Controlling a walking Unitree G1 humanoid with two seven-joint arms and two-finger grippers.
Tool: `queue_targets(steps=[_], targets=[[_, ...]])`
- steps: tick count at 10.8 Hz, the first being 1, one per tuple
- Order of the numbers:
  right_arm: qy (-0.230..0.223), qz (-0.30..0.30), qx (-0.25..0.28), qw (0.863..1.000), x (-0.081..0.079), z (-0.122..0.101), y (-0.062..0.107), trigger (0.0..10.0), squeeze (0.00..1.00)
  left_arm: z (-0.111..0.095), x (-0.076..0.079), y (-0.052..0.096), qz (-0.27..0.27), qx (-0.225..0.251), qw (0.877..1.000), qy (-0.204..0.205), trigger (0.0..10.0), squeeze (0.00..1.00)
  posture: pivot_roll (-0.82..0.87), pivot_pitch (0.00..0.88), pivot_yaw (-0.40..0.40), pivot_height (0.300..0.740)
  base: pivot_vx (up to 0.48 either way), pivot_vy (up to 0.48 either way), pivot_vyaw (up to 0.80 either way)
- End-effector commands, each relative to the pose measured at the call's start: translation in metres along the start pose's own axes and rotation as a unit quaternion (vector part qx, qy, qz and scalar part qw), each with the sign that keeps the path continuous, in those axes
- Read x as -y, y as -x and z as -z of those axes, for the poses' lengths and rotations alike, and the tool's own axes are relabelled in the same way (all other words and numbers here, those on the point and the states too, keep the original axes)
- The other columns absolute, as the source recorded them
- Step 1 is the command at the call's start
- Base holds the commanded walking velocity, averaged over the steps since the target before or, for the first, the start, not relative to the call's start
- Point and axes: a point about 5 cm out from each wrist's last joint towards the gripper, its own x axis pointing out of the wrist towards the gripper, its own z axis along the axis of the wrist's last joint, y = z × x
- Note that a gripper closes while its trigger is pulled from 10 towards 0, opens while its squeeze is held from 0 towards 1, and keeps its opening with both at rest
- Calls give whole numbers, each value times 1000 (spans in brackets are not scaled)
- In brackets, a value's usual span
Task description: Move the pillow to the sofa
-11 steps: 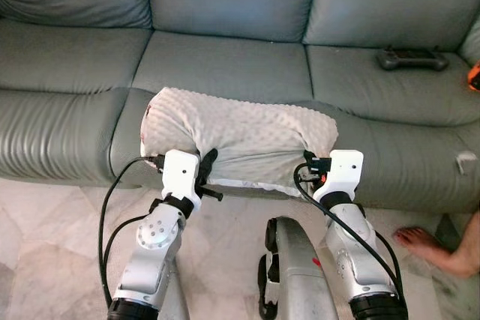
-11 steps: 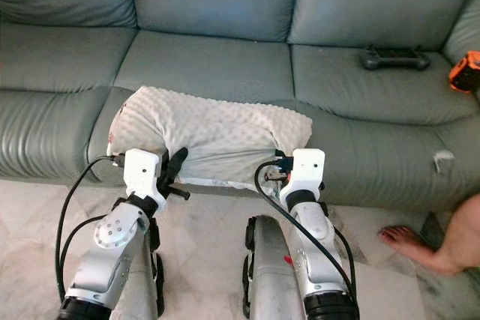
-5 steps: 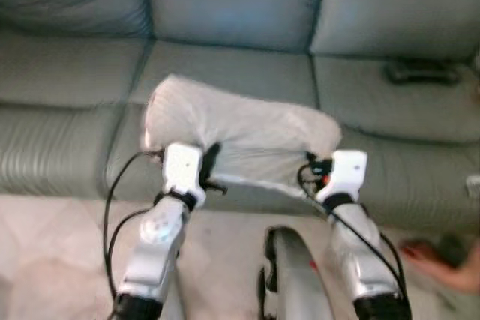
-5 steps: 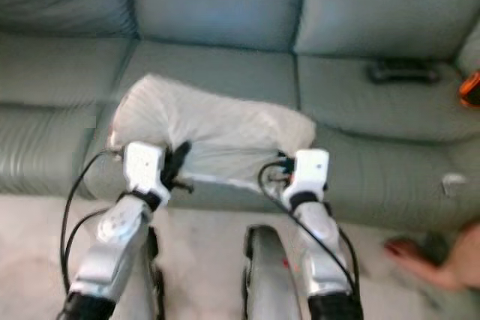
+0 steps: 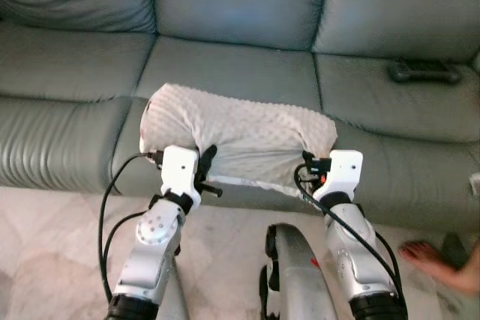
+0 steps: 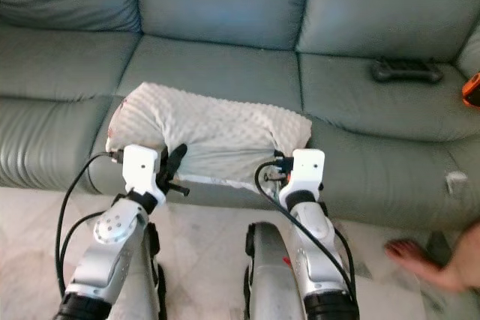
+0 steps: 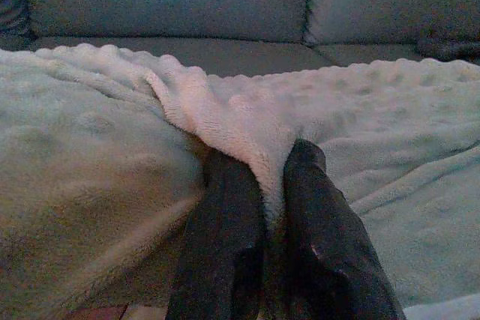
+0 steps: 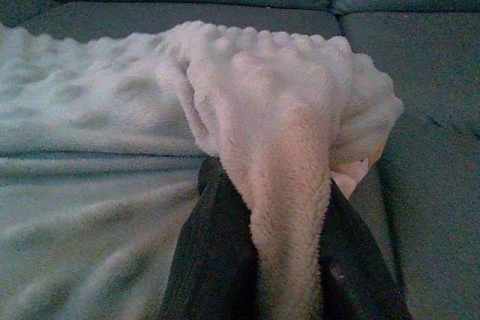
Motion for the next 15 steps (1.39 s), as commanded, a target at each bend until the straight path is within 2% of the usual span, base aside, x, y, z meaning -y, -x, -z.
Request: queue_targets(steps=[1, 6, 12, 13, 15], targets=[[1, 21, 1, 1000, 9, 0, 2, 10000, 0, 0, -6, 2, -14, -2, 1000, -3, 10000, 0, -41, 216, -37, 579, 289, 0, 0], [4, 20, -2, 1000, 7, 2, 3, 10000, 0, 1, -5, 2, -4, -4, 1000, -2, 10000, 0, -40, 218, -32, 579, 295, 0, 0], [-8, -1, -5, 1000, 3, 3, 5, 10000, 0, 4, -10, -3, -34, -9, 999, -6, 10000, 0, -45, 223, -31, 579, 0, 0, 0], [10, -41, 2, 999, -2, -1, 2, 10000, 0, 1, -21, -7, -74, -4, 997, -29, 10000, 0, -44, 228, -26, 579, 0, 0, 0], [49, -79, 11, 996, 4, -14, -9, 10000, 0, -6, -46, -14, -149, -2, 988, -51, 10000, 0, -42, 264, -24, 579, 0, 0, 0]])
